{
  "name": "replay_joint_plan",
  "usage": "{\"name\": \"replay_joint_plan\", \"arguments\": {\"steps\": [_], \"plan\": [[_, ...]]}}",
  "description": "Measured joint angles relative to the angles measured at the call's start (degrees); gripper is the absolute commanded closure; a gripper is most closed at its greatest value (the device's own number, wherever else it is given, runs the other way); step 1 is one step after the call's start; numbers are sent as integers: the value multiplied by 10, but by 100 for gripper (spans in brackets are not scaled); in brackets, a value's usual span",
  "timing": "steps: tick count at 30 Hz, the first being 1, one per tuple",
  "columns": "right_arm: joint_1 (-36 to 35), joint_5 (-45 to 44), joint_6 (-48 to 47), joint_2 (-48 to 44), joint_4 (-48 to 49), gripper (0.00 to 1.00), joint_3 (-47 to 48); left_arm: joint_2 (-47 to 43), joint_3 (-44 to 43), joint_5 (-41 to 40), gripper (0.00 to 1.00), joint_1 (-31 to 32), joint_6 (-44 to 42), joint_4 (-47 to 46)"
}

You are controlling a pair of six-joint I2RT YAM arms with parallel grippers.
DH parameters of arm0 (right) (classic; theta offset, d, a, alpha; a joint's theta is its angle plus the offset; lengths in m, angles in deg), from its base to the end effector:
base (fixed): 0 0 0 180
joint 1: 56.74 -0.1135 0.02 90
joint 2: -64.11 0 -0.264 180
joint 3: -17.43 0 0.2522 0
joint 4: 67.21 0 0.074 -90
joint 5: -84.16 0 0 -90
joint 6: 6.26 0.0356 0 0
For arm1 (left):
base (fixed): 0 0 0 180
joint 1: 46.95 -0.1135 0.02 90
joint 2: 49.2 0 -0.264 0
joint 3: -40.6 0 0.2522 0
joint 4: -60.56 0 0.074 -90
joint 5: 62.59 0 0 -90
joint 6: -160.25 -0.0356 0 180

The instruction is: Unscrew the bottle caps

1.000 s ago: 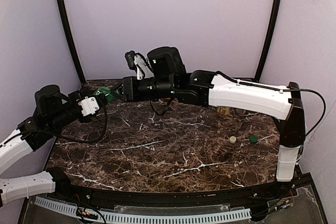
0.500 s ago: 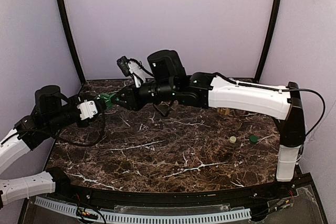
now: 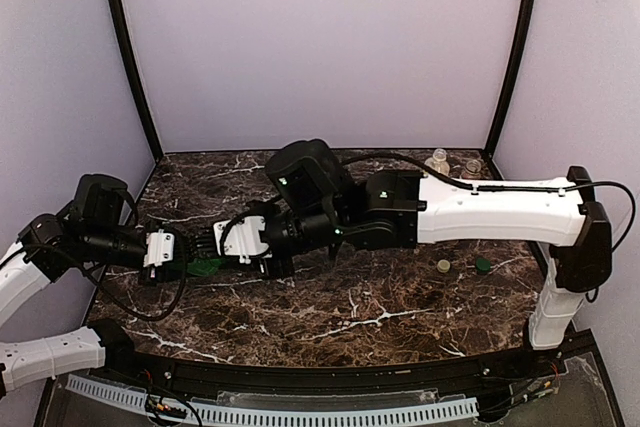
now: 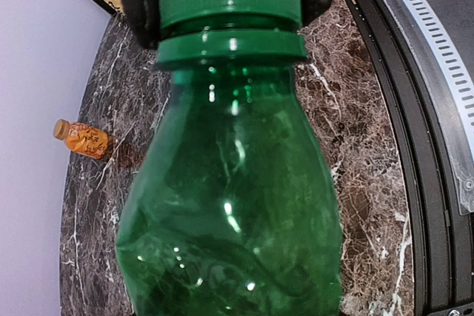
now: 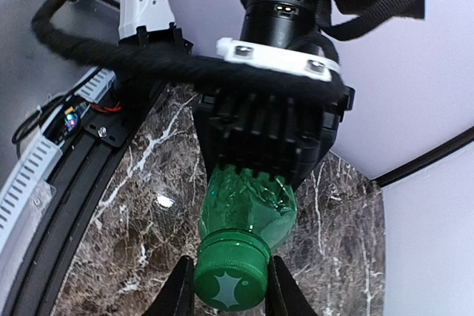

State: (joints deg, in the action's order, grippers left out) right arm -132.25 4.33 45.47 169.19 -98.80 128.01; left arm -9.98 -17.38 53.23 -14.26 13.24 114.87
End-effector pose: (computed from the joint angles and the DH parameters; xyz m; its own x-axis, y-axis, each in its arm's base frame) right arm 0.1034 0.4253 0.3446 0.5284 -0.3917 -0.7532 -0.8475 -0.1909 -0.4953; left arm 0.1099 -0.0890 0.2999 0.3915 0.6459 -0.6554 0.8375 0.0449 0.5445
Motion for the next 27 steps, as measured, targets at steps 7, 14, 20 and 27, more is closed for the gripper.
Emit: {"name": "replay_joint_plan", "arguments": {"steps": [7, 14, 20, 27], "plan": [[-26, -66, -142, 0, -19, 74, -1, 5, 0, 18, 82, 1, -12, 24], [-32, -132, -186, -6, 38, 24, -51, 4, -7, 46, 82, 6, -13, 20], [-26, -163, -139, -46, 122, 1, -125, -1, -7, 36, 83, 7, 7, -31], [-1, -152, 50, -112, 212, 3, -147, -10, 19, -41, 82, 7, 42, -144]]}}
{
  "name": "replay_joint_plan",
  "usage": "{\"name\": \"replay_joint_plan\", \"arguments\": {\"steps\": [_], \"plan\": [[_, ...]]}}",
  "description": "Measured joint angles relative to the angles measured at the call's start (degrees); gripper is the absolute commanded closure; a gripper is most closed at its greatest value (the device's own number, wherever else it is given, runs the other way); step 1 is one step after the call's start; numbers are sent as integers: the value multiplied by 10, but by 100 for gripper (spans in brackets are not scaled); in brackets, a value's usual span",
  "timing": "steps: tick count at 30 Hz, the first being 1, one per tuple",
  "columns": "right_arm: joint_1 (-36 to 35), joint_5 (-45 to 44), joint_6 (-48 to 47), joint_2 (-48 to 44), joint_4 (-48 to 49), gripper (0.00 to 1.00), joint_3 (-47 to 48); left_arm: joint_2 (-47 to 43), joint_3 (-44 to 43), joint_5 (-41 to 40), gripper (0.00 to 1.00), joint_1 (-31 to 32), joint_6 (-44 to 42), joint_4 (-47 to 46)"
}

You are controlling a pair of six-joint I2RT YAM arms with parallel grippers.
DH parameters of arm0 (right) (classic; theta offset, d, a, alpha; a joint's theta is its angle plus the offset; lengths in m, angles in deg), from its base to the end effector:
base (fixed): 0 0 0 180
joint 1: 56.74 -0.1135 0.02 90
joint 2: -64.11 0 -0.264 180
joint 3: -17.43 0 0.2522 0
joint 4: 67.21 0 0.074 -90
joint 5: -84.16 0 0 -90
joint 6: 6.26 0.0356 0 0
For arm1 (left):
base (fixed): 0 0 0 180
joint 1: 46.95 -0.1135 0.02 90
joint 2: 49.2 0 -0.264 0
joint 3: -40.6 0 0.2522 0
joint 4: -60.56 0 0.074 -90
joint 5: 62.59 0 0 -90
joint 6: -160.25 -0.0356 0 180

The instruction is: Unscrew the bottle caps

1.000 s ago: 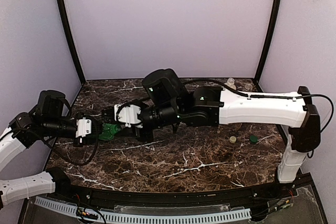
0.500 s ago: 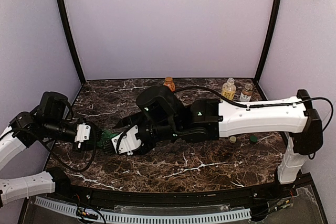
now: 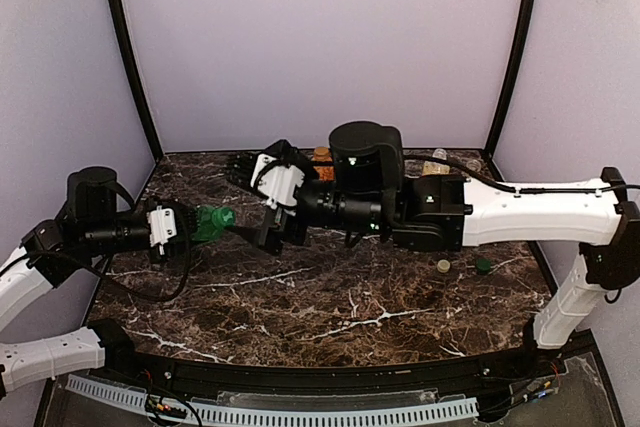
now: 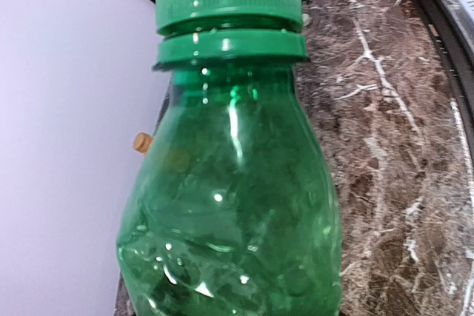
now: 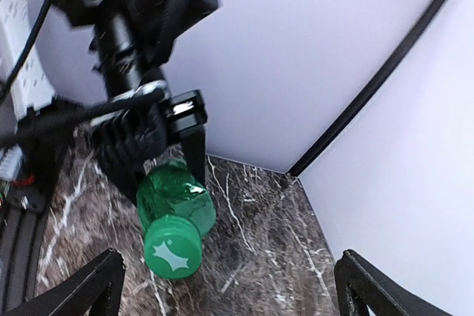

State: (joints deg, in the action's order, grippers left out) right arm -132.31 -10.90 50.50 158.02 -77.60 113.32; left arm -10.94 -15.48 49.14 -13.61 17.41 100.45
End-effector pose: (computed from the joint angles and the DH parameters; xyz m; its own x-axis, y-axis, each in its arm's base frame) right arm 0.1023 0.3850 0.3696 0.4864 -0.3008 -0.8203 -0.8086 0.2006 -0.5530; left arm 0.1198 -0.0946 0.3139 0.4457 0.5929 -0.6706 0.7317 0.1903 0.6545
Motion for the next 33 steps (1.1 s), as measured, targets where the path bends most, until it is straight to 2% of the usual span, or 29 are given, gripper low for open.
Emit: {"name": "replay_joint_plan", "arguments": {"steps": [4, 8, 11, 14, 20, 29, 31, 33], "plan": [[45, 40, 188, 5, 9, 13, 33, -1, 26, -80, 82, 0, 10, -98], [93, 85, 416, 41, 16, 21, 92, 1, 55, -163, 81, 2, -7, -188], [110, 107, 544, 76, 17, 25, 126, 2, 76, -204, 82, 12, -40, -242], [108, 128, 624, 115, 7, 28, 153, 8, 91, -233, 81, 24, -69, -279], [101, 147, 703, 148, -23, 42, 159, 18, 93, -269, 81, 30, -89, -314], [92, 139, 719, 148, -35, 58, 161, 18, 95, -282, 81, 30, -91, -321], [92, 137, 718, 148, -35, 58, 161, 18, 95, -282, 81, 30, -91, -321], [92, 132, 717, 148, -36, 53, 161, 18, 95, -283, 81, 30, -91, -321]]}}
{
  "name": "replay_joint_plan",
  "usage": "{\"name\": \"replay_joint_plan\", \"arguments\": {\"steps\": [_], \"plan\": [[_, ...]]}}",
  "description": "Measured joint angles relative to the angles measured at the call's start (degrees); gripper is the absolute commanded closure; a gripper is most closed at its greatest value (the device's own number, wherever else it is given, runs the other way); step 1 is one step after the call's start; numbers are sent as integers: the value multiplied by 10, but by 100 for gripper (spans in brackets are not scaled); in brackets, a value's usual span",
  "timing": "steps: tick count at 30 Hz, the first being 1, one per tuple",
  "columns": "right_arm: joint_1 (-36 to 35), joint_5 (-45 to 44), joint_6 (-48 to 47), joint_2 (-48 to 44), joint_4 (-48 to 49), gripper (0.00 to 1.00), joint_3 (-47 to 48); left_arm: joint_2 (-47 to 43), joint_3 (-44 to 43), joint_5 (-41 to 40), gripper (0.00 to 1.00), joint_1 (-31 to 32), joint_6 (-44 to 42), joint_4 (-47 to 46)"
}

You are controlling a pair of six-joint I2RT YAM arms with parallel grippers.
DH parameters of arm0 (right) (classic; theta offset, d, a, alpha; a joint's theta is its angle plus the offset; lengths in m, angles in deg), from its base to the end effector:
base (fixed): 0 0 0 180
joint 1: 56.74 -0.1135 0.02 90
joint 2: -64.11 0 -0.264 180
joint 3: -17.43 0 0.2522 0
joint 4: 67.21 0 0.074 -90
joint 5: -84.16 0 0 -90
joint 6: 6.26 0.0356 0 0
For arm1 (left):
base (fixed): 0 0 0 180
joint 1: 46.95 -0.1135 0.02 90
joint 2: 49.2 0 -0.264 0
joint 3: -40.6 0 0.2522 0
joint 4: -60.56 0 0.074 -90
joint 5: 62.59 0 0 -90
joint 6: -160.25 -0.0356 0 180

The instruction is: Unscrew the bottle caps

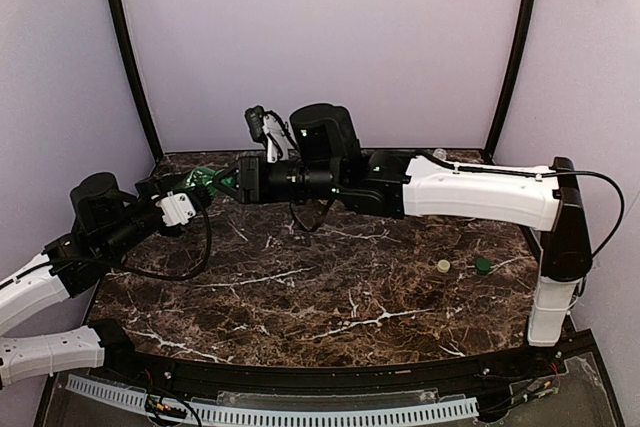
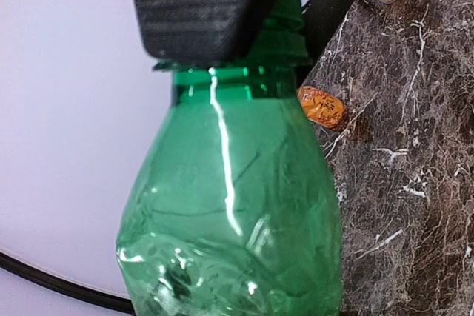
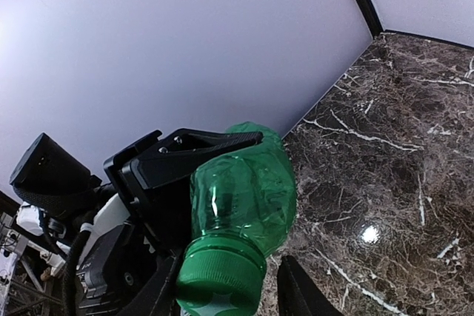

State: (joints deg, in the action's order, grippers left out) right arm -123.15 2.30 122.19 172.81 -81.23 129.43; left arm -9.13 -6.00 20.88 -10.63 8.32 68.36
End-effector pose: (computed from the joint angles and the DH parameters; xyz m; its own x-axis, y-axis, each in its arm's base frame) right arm 0.1810 0.4270 0.3578 -0.6570 0.0336 -0.7531 -0.7078 0.3164 0.6316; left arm 0.1457 -0.1021 0.3097 0.4300 0.7719 -0.4682 0.2495 0.3968 0.8833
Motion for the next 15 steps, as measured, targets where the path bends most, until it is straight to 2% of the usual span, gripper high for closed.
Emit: {"name": "replay_joint_plan", "arguments": {"steps": [2, 4, 12, 15], "plan": [[-1, -5, -4, 0, -3, 43, 0, 0, 0, 0, 81, 0, 0, 0], [-2, -14, -9, -1, -7, 41, 0, 0, 0, 0, 81, 0, 0, 0], [-13, -56, -46, -19, -22, 59, 0, 0, 0, 0, 81, 0, 0, 0], [-18, -70, -60, -29, -23, 60, 0, 0, 1, 0, 81, 0, 0, 0]]}}
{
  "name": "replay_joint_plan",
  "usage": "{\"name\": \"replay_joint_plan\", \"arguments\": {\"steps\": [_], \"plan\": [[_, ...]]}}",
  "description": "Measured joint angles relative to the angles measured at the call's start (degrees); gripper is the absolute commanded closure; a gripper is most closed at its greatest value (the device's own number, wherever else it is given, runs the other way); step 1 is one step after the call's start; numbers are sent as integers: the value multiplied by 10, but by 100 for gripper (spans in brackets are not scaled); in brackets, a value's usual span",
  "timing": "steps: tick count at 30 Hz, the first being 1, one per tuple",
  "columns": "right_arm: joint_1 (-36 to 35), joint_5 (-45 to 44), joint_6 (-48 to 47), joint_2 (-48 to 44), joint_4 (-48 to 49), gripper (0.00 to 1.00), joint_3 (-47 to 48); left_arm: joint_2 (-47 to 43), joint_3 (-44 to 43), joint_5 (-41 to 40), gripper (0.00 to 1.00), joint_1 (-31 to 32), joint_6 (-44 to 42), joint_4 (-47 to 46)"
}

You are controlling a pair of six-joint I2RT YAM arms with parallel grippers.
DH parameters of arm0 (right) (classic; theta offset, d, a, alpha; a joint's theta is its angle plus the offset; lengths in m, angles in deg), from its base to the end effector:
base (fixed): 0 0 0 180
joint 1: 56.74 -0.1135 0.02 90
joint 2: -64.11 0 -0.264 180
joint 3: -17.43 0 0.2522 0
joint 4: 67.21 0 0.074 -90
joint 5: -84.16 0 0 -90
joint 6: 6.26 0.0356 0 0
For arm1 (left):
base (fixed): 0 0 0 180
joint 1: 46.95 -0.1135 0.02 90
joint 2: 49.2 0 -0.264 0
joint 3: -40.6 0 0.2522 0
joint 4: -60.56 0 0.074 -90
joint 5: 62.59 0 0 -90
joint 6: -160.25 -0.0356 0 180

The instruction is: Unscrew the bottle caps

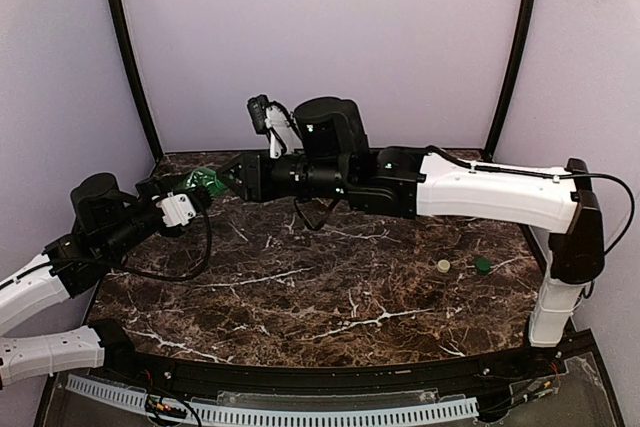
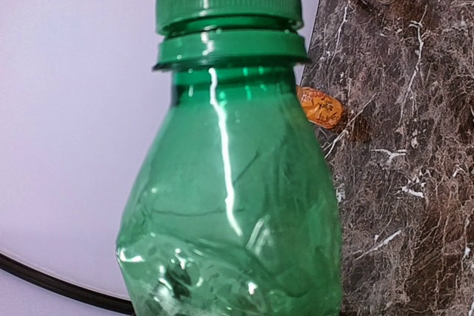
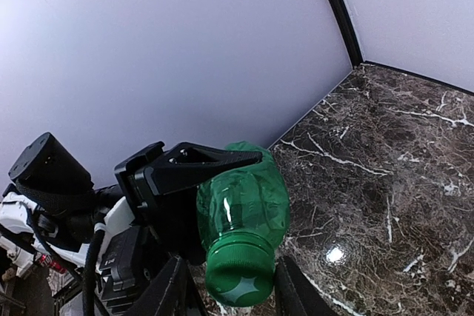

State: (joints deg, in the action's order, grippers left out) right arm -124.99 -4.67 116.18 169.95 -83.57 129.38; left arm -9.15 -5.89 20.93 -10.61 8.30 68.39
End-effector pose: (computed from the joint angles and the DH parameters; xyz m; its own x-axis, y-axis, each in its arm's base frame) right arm 0.1663 0.4189 0.3748 -0.5578 0.0492 -0.8285 -0.7546 0.3856 0.5309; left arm 0.1457 -0.1022 0.3090 0.4302 0.7721 -0.4677 0.2514 0.3951 0.8836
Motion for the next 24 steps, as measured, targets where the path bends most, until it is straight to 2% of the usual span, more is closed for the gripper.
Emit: {"name": "replay_joint_plan", "arguments": {"steps": [4, 6, 21, 24], "plan": [[-5, -9, -8, -2, -5, 53, 0, -1, 2, 2, 81, 0, 0, 0], [-5, -10, -8, -2, -9, 53, 0, -1, 2, 1, 82, 0, 0, 0], [-5, -20, -19, 18, -42, 61, 35, -5, 2, 3, 82, 0, 0, 2], [-5, -20, -19, 23, -45, 67, 36, -7, 2, 3, 82, 1, 0, 5]]}}
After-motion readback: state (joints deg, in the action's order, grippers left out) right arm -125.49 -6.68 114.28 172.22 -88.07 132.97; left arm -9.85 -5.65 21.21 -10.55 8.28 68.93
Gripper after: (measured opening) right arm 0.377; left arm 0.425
